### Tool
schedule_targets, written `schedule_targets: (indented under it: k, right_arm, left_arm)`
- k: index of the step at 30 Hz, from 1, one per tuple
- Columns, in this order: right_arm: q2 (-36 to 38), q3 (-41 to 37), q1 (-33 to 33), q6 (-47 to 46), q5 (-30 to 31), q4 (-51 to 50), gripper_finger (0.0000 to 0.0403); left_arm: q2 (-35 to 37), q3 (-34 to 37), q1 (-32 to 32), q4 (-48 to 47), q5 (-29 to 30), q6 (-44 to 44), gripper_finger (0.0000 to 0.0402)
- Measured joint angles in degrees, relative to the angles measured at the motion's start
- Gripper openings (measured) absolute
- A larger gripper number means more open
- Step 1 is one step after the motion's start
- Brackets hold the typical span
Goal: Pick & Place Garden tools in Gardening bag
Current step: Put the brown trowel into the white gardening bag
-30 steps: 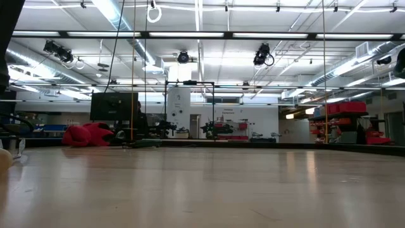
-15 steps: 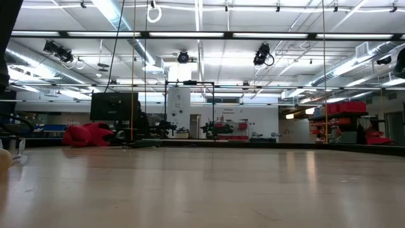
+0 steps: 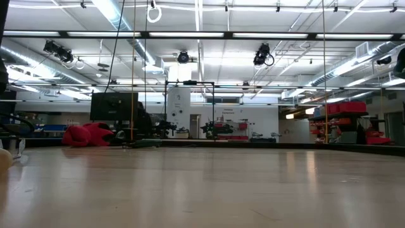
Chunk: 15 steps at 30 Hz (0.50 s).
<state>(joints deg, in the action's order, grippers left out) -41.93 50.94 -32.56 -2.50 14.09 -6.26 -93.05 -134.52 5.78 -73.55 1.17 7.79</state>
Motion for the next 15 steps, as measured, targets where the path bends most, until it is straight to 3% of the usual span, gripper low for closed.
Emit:
schedule_targets:
  k: [7, 15]
  right_arm:
    - [-0.02, 0.0, 0.0, 0.02, 0.0, -0.04, 0.0068]
    - [-0.02, 0.0, -0.02, -0.05, 0.0, 0.08, 0.0068]
  left_arm:
    - [0.45, 0.83, -0.02, 1.47, 0.31, -0.9, 0.0002]
    - [7.78, 21.03, -0.53, 17.79, 0.33, -2.93, 0.0001]
